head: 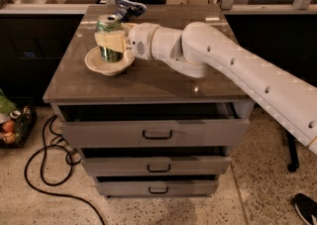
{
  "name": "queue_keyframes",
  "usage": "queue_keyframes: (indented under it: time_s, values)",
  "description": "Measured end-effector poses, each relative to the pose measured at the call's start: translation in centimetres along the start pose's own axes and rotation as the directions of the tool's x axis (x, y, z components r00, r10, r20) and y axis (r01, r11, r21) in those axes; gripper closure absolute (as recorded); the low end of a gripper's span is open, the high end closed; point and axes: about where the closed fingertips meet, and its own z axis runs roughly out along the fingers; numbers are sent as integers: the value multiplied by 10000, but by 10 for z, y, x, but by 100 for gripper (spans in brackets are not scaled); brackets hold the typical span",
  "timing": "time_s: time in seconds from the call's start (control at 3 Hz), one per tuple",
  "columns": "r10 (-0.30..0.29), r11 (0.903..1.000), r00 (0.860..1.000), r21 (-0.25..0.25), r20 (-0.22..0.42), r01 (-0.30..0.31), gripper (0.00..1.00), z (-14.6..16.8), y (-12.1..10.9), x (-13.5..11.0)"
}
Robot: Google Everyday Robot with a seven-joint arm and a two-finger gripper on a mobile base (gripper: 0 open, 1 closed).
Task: Place green can into paper bowl
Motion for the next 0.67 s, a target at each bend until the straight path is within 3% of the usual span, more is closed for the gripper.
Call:
queue_keyframes:
  time_s: [0.67]
  values:
    - [148, 9990, 9998, -423, 161, -141, 100, 20, 4, 22]
